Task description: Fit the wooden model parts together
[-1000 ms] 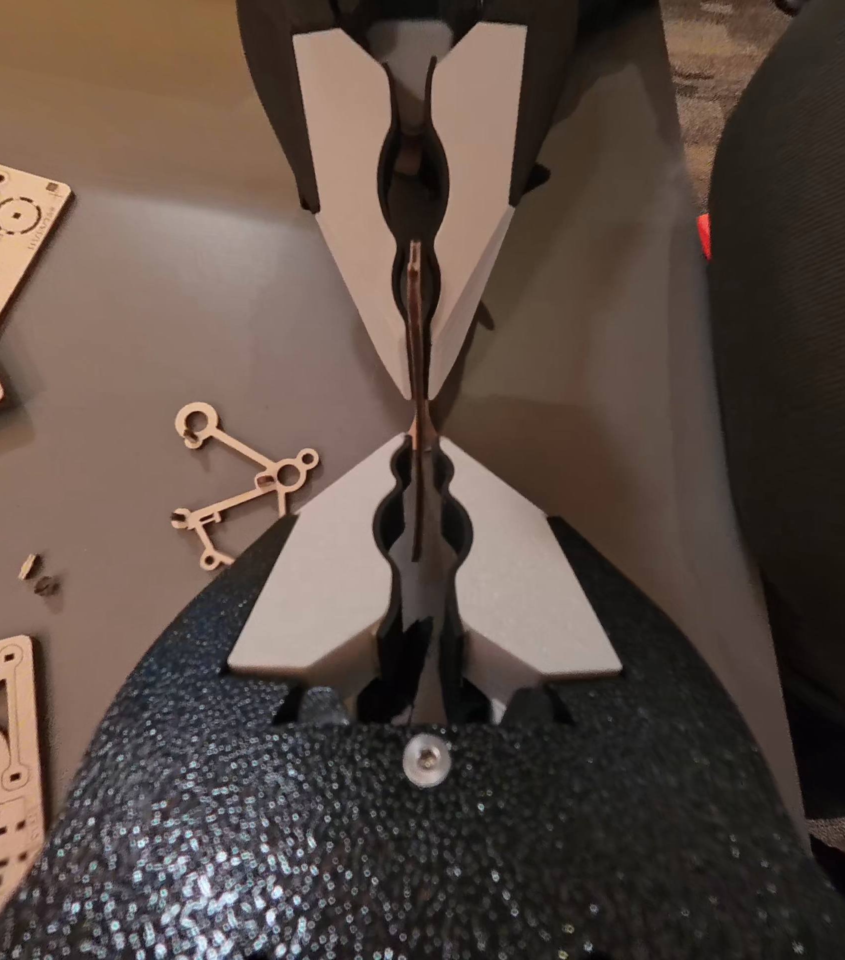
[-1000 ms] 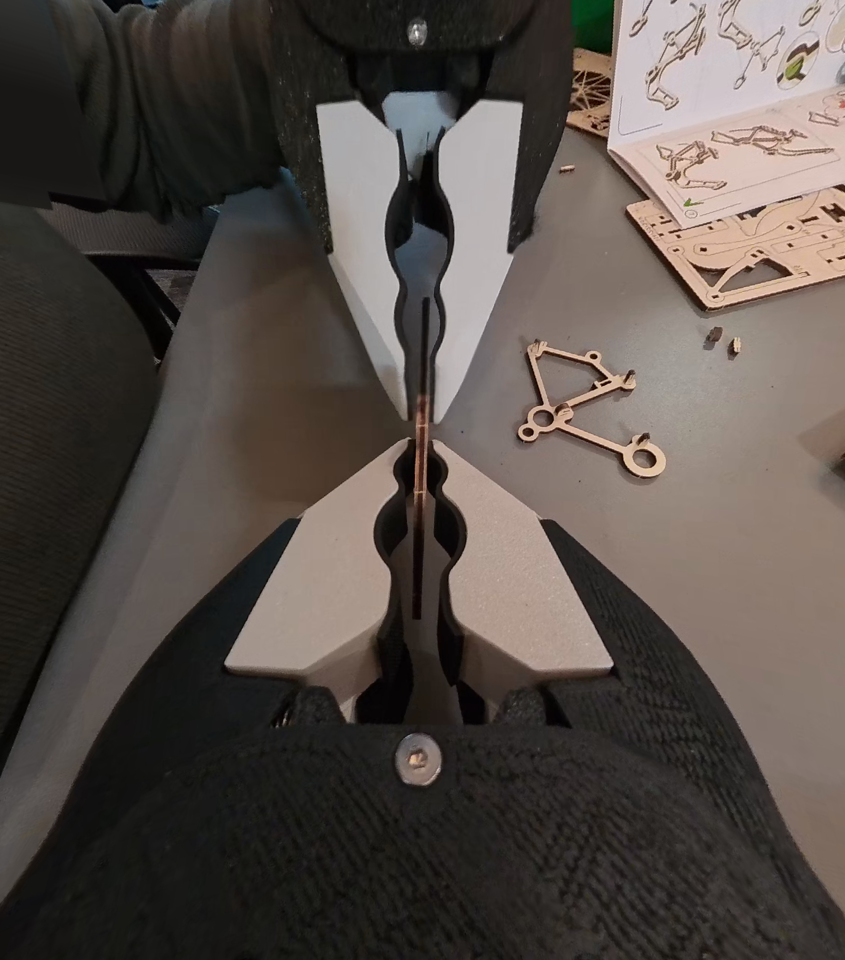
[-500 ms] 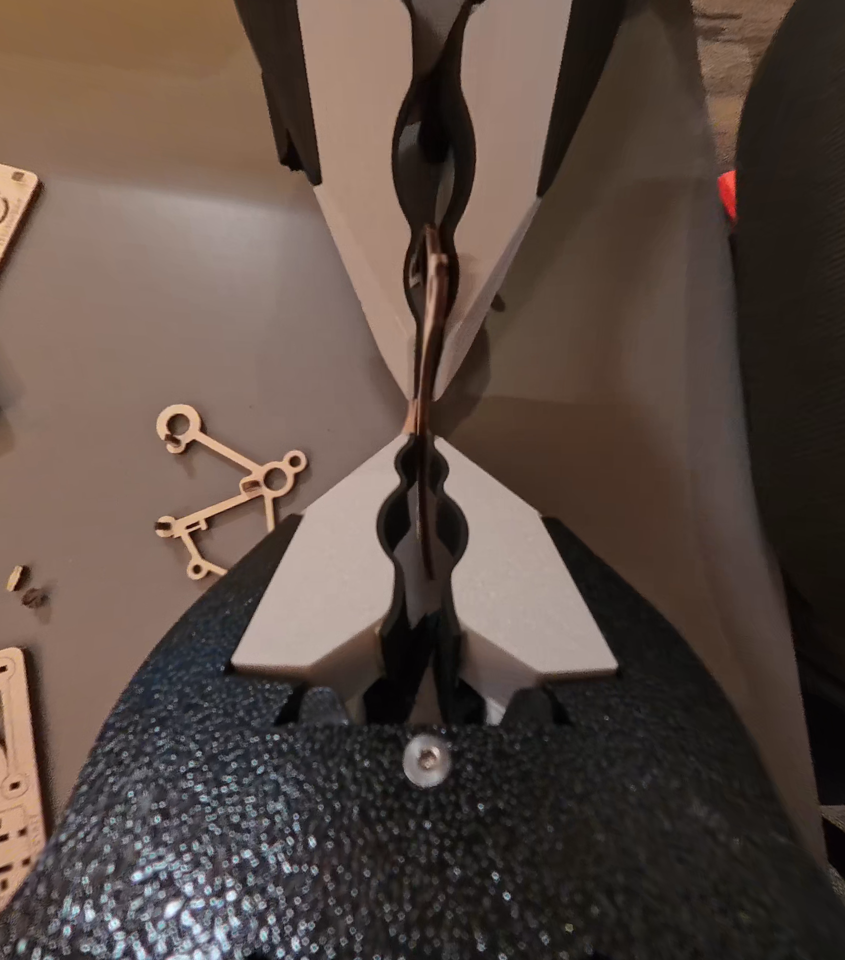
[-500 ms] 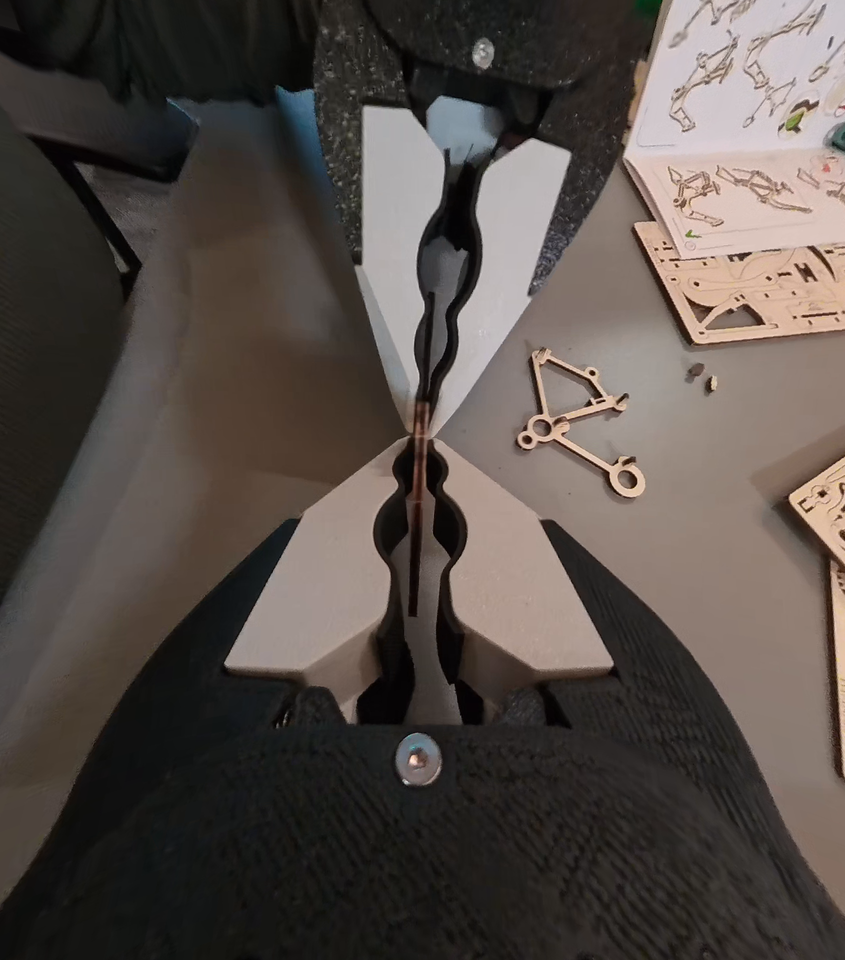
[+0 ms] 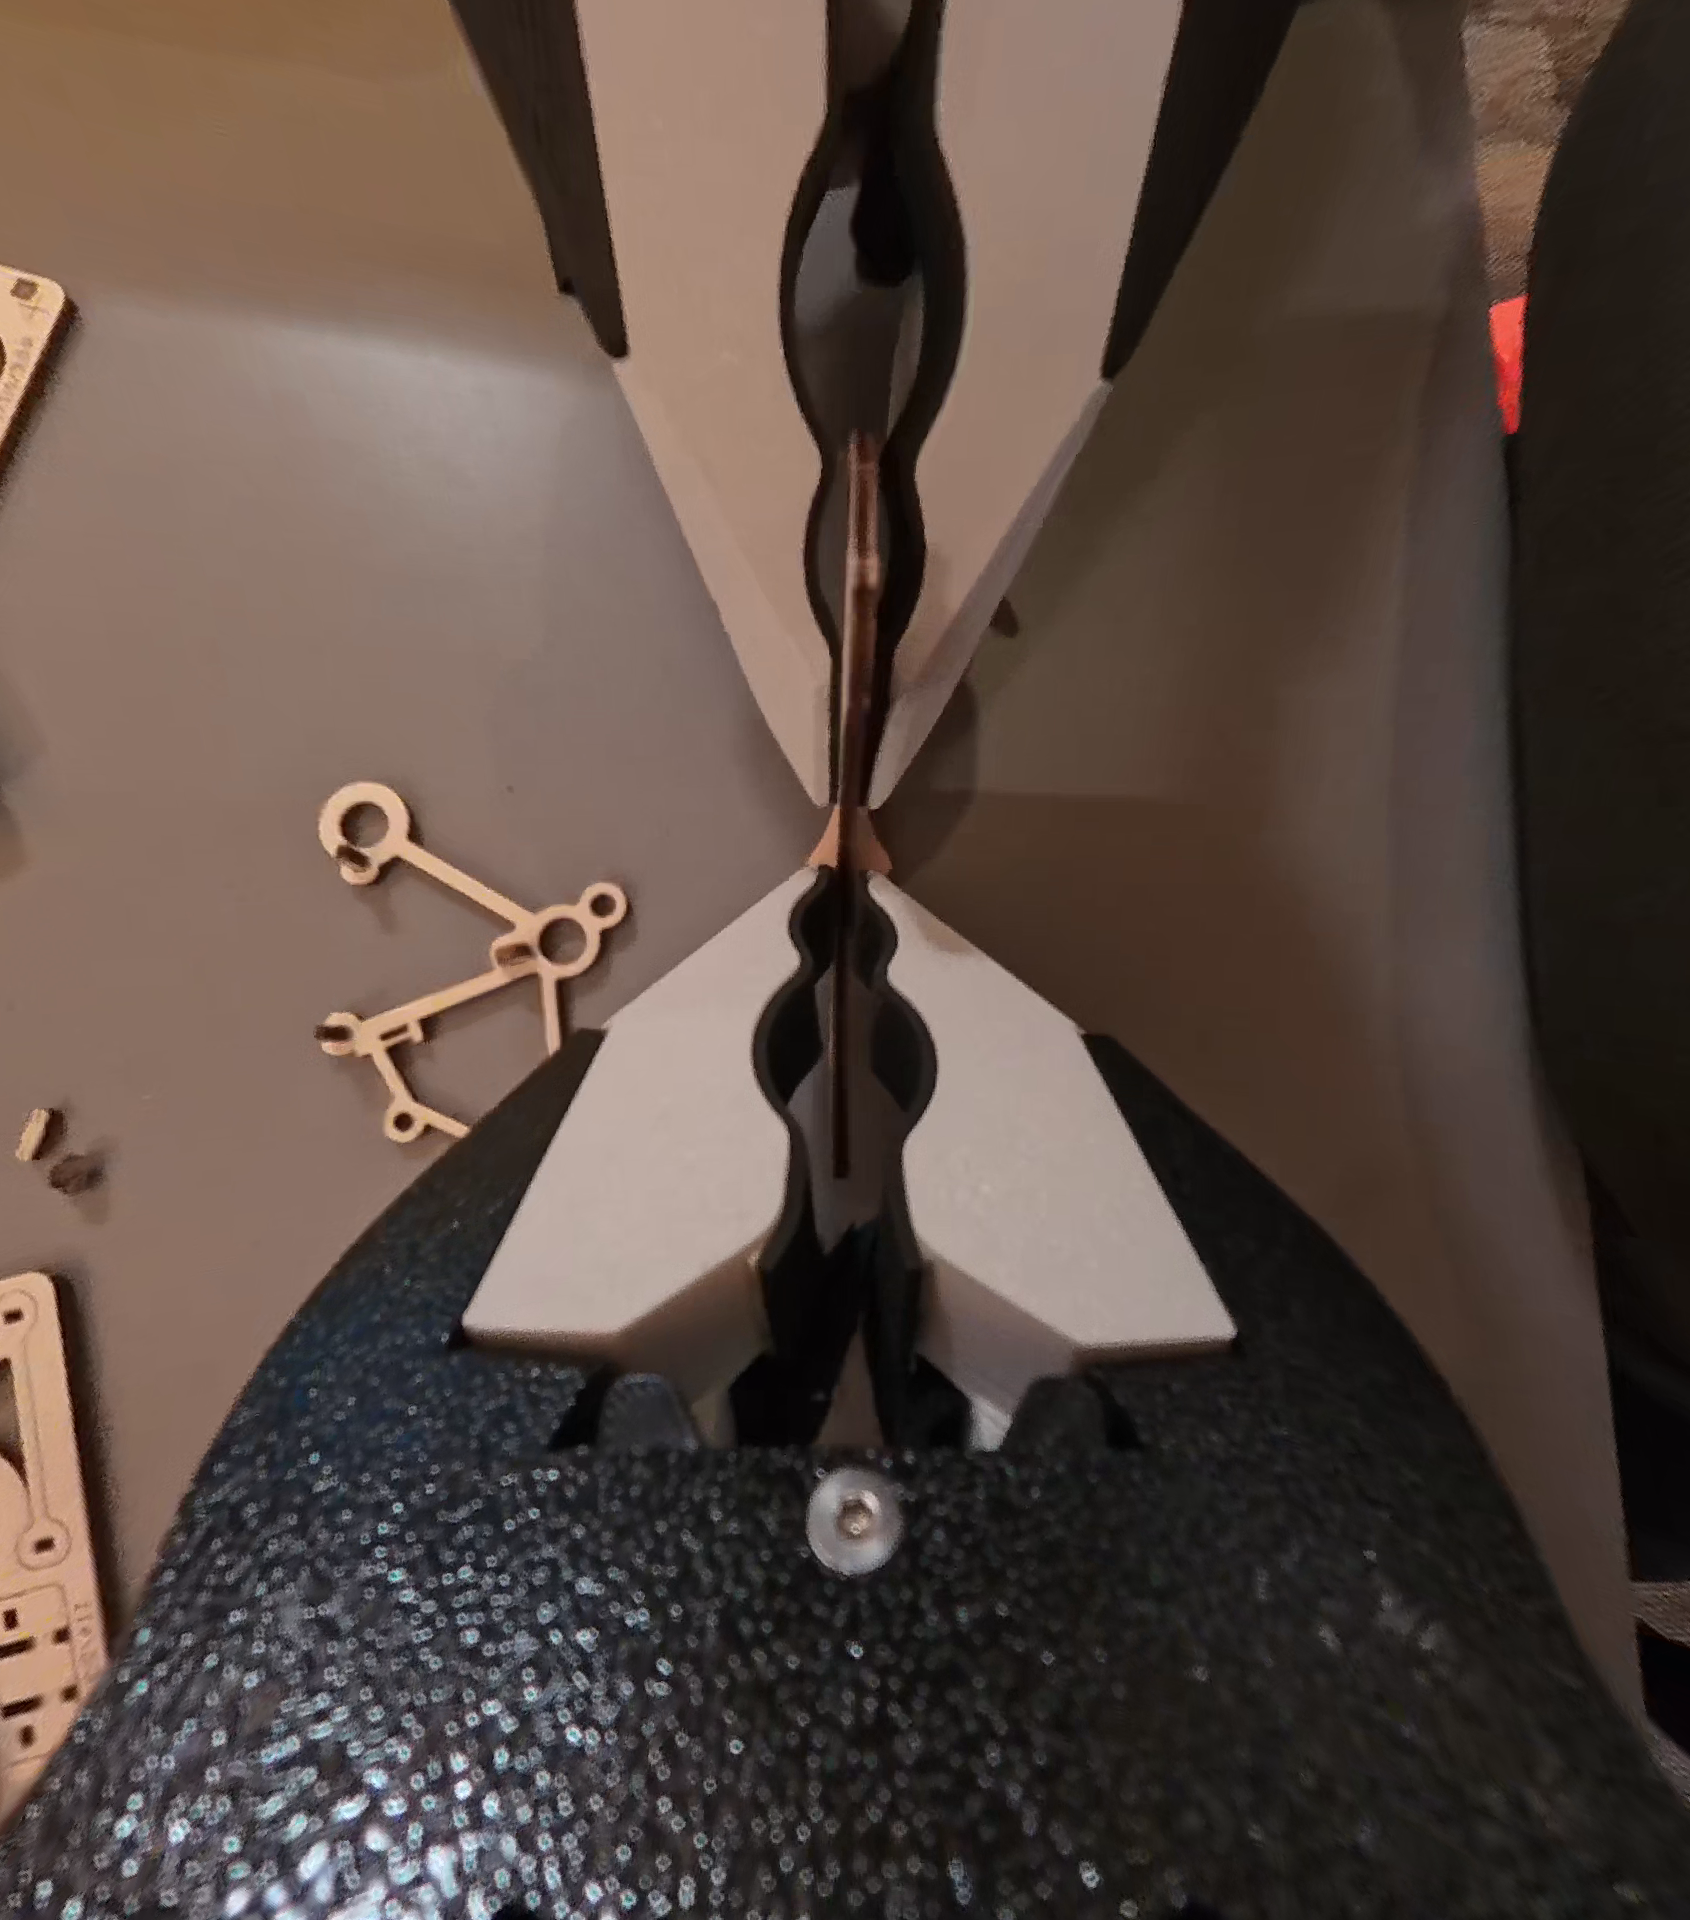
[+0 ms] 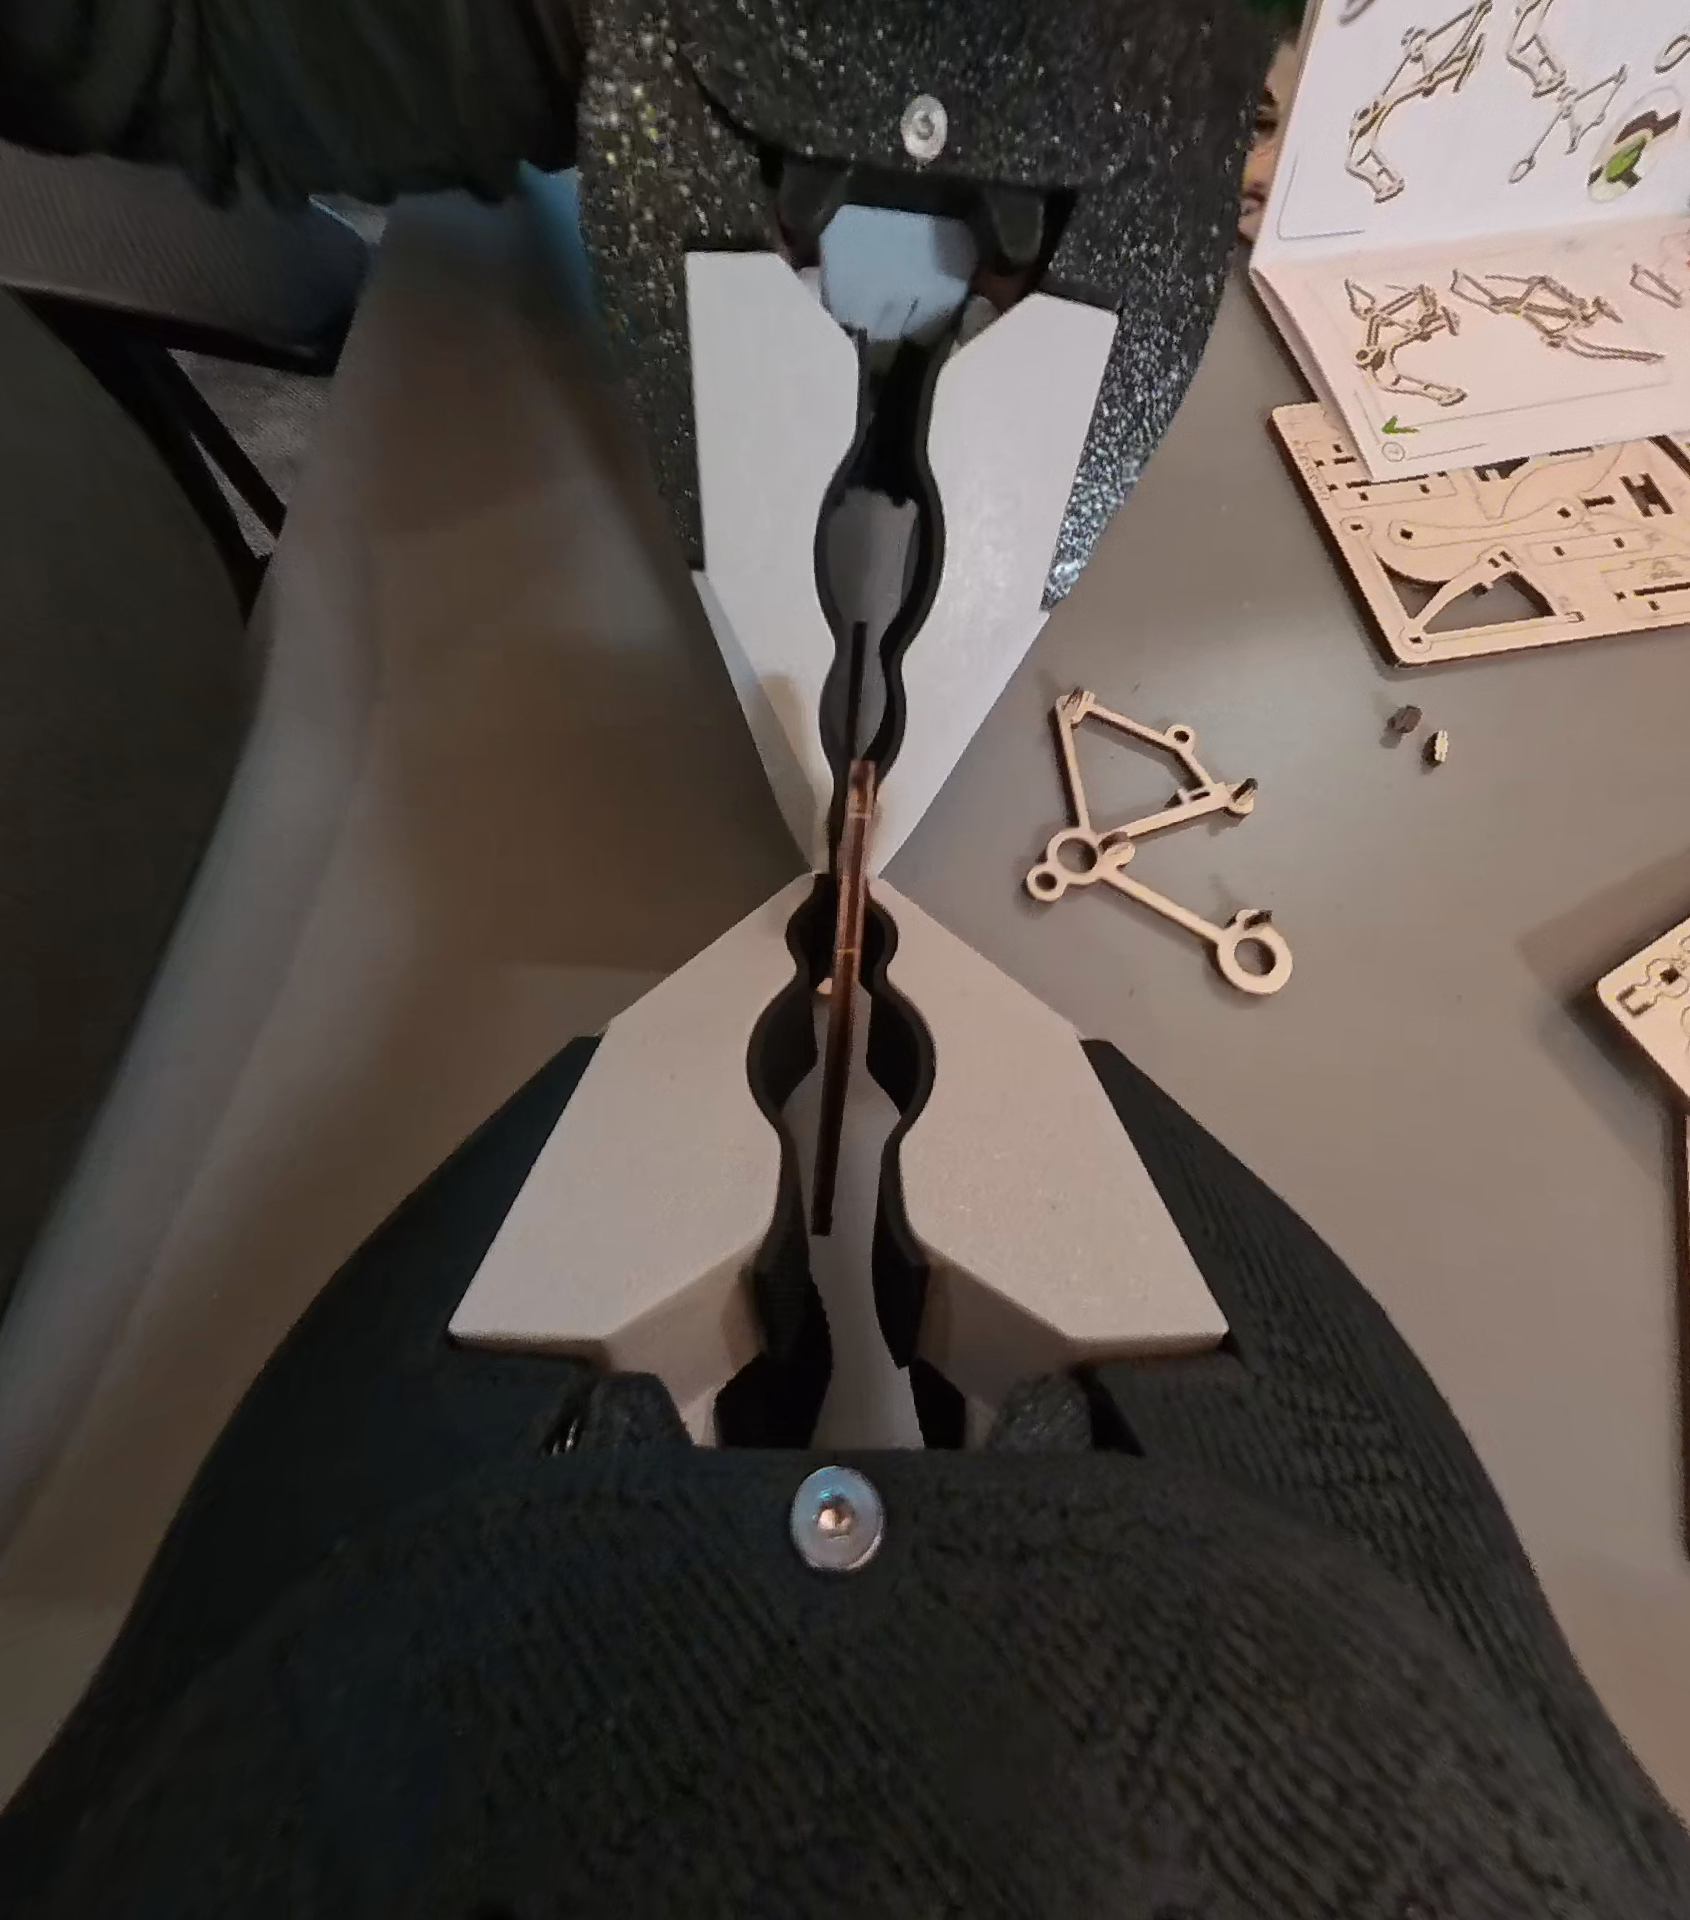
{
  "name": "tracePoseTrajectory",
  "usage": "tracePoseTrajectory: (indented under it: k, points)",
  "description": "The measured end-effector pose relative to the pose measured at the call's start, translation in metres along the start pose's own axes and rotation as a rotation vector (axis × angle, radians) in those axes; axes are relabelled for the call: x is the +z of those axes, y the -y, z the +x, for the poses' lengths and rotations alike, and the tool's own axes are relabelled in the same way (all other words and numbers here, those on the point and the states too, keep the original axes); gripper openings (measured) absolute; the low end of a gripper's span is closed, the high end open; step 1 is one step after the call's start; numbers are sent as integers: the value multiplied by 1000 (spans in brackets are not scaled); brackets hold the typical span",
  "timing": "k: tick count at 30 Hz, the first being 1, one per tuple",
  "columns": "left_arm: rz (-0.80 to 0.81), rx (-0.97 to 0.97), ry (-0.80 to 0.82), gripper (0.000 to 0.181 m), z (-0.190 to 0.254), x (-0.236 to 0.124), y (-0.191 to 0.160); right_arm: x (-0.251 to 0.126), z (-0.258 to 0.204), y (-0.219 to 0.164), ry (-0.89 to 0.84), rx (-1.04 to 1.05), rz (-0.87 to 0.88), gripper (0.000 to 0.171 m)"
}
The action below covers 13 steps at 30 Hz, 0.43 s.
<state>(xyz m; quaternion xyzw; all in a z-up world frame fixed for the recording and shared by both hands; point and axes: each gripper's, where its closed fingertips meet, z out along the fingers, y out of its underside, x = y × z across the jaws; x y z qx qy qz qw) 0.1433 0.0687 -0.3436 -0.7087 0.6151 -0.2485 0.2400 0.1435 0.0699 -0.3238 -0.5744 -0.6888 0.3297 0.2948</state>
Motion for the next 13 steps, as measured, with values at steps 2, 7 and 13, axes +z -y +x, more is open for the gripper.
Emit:
tracePoseTrajectory:
  k: [2, 7, 13]
  points:
    - [-9, 10, 15, 0, 0, 1, 2, -1, 0, -1, 15, 11, 6, 1]
    - [4, 2, 15, 0, 1, 1, 2, -1, -1, -1, -9, -20, 40, 2]
    - [-17, 42, 62, 0, 0, 1, 4, -2, -2, -3, 1, -25, 79, 2]
